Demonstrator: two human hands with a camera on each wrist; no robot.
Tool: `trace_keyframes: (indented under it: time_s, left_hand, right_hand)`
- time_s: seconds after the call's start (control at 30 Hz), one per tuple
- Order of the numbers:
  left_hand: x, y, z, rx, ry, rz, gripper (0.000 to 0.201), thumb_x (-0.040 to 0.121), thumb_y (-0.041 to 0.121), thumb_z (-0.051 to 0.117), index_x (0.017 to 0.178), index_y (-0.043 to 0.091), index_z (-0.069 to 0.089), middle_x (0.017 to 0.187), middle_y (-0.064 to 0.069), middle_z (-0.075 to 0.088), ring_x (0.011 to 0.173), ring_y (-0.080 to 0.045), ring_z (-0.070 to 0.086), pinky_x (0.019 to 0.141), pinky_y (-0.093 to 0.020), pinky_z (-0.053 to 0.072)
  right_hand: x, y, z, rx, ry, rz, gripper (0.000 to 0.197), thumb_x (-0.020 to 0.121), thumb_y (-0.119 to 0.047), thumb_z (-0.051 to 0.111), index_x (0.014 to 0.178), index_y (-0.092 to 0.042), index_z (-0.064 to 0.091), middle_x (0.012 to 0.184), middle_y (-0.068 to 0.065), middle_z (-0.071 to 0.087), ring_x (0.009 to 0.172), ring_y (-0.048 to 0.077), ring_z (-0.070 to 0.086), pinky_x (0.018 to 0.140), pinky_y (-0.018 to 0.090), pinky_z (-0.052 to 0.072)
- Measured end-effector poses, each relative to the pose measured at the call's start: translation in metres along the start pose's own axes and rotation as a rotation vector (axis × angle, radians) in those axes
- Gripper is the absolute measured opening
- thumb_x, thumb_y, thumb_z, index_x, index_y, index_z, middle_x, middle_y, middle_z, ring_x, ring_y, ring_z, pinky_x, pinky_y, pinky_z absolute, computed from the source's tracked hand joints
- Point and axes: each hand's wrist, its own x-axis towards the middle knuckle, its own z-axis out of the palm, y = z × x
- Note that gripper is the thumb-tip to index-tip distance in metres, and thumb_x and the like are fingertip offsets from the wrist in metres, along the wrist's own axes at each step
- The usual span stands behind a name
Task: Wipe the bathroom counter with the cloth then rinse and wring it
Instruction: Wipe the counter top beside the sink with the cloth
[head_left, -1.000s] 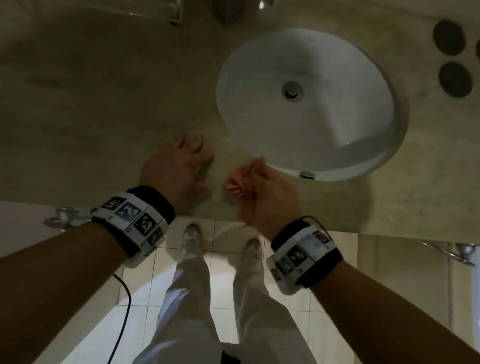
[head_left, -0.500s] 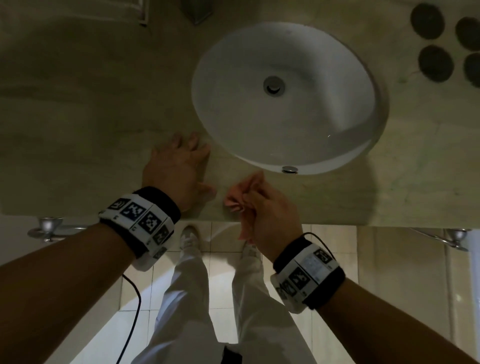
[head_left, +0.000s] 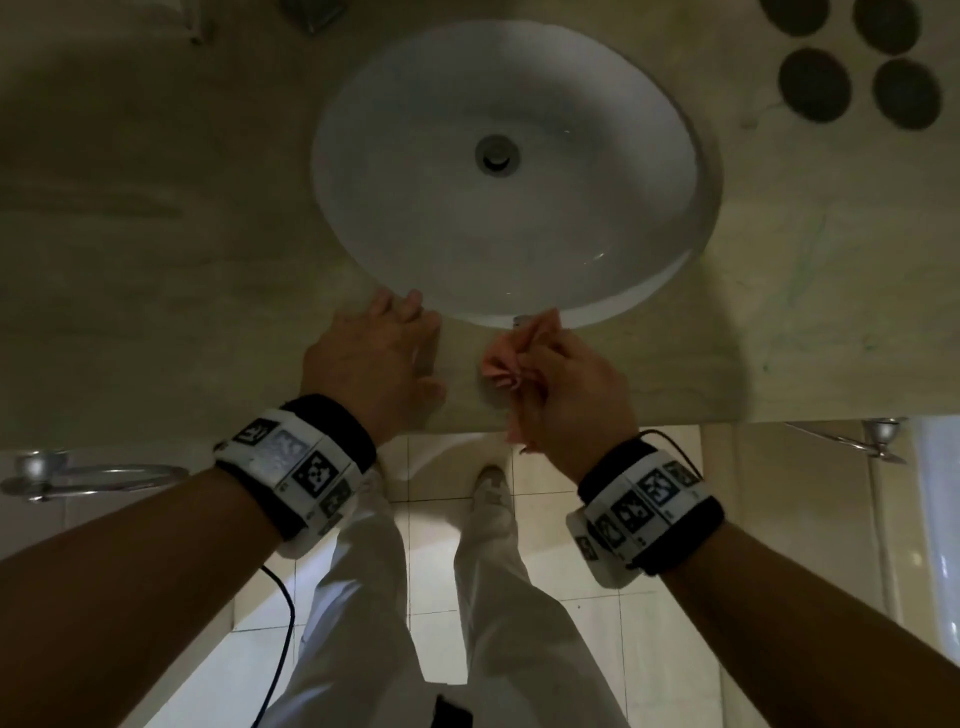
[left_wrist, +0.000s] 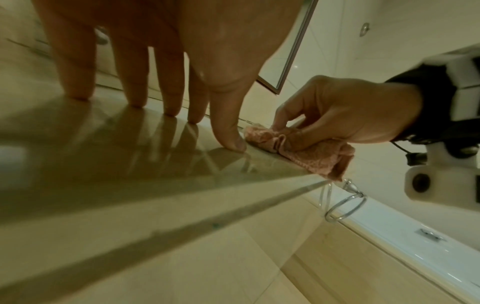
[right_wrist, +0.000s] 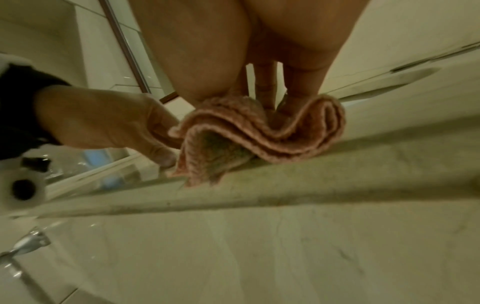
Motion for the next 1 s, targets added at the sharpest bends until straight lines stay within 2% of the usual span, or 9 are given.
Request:
trace_keyframes:
  time_s: [0.1, 0.23, 0.33, 0.53, 0.63, 0.7, 0.8, 0.93, 1.0]
  left_hand:
    - [-0.004, 0.020, 0.007, 0.036, 0.024, 0.046, 0.061, 0.089, 0.045, 0.060, 0.144, 0.029, 0.040, 0.159, 0.005, 0.026, 0.144, -0.021, 0.025, 0.105, -0.039, 0.032]
    - [0.003, 0.036, 0.015, 0.136, 0.027, 0.074, 0.053, 0.089, 0.045, 0.056, 0.137, 0.029, 0.043, 0.149, 0.000, 0.043, 0.125, -0.027, 0.052, 0.087, -0.038, 0.046]
    - [0.006, 0.052, 0.019, 0.144, 0.026, 0.080, 0.051, 0.091, 0.038, 0.053, 0.141, 0.031, 0.043, 0.149, -0.002, 0.044, 0.118, -0.030, 0.058, 0.087, -0.041, 0.048]
    - [0.017, 0.101, 0.026, 0.221, 0.104, 0.137, 0.031, 0.089, 0.035, 0.057, 0.119, 0.029, 0.056, 0.114, 0.004, 0.063, 0.080, -0.025, 0.066, 0.057, -0.032, 0.044]
    - [0.022, 0.130, 0.034, 0.233, 0.115, 0.165, 0.029, 0.088, 0.027, 0.054, 0.117, 0.028, 0.055, 0.118, 0.003, 0.061, 0.079, -0.027, 0.067, 0.053, -0.030, 0.037]
    - [0.022, 0.150, 0.033, 0.221, 0.130, 0.174, 0.023, 0.087, 0.021, 0.051, 0.109, 0.026, 0.057, 0.106, 0.001, 0.062, 0.077, -0.027, 0.065, 0.051, -0.029, 0.034]
    - [0.026, 0.166, 0.032, 0.236, 0.165, 0.195, 0.010, 0.090, 0.027, 0.051, 0.096, 0.027, 0.059, 0.094, 0.003, 0.060, 0.075, -0.024, 0.063, 0.049, -0.027, 0.030]
    - [0.030, 0.176, 0.032, 0.270, 0.213, 0.232, 0.010, 0.086, 0.027, 0.065, 0.096, 0.028, 0.066, 0.101, 0.004, 0.069, 0.099, -0.022, 0.068, 0.054, -0.028, 0.039]
    - [0.034, 0.180, 0.036, 0.292, 0.185, 0.242, 0.014, 0.086, 0.023, 0.063, 0.099, 0.028, 0.066, 0.101, 0.003, 0.069, 0.096, -0.022, 0.069, 0.056, -0.028, 0.043]
  right_hand:
    - [-0.018, 0.003, 0.001, -0.010, -0.035, -0.045, 0.008, 0.081, -0.016, 0.066, 0.082, -0.011, 0.071, 0.102, 0.006, 0.067, 0.068, 0.024, 0.060, 0.057, 0.031, 0.051]
    - [-0.023, 0.017, -0.005, -0.008, -0.022, -0.029, 0.007, 0.079, -0.014, 0.067, 0.081, -0.009, 0.071, 0.096, 0.008, 0.067, 0.064, 0.028, 0.059, 0.055, 0.036, 0.052]
    - [-0.016, 0.039, -0.025, -0.024, 0.034, 0.032, 0.006, 0.078, -0.013, 0.069, 0.080, -0.009, 0.072, 0.091, 0.009, 0.067, 0.062, 0.027, 0.060, 0.054, 0.032, 0.051]
    - [-0.006, 0.100, -0.063, -0.070, 0.098, 0.194, 0.014, 0.076, -0.013, 0.066, 0.088, -0.010, 0.072, 0.100, 0.011, 0.066, 0.078, 0.034, 0.062, 0.064, 0.032, 0.045]
    - [-0.014, 0.104, -0.060, -0.059, 0.098, 0.126, 0.010, 0.076, -0.015, 0.067, 0.083, -0.008, 0.071, 0.099, 0.011, 0.066, 0.071, 0.033, 0.061, 0.058, 0.034, 0.050]
    - [-0.023, 0.104, -0.054, -0.060, 0.077, 0.083, 0.010, 0.077, -0.016, 0.066, 0.082, -0.009, 0.071, 0.102, 0.013, 0.066, 0.066, 0.032, 0.060, 0.055, 0.038, 0.052]
    - [-0.036, 0.111, -0.047, -0.012, 0.030, 0.045, 0.015, 0.078, -0.016, 0.067, 0.092, -0.013, 0.072, 0.107, 0.017, 0.066, 0.066, 0.033, 0.058, 0.058, 0.041, 0.052]
    - [-0.038, 0.121, -0.053, 0.009, -0.002, 0.037, 0.016, 0.081, -0.017, 0.064, 0.096, -0.016, 0.070, 0.112, 0.015, 0.065, 0.067, 0.034, 0.059, 0.059, 0.039, 0.052]
    - [-0.029, 0.133, -0.068, -0.028, 0.016, 0.090, 0.015, 0.080, -0.016, 0.062, 0.090, -0.015, 0.072, 0.105, 0.012, 0.066, 0.068, 0.035, 0.061, 0.056, 0.036, 0.049]
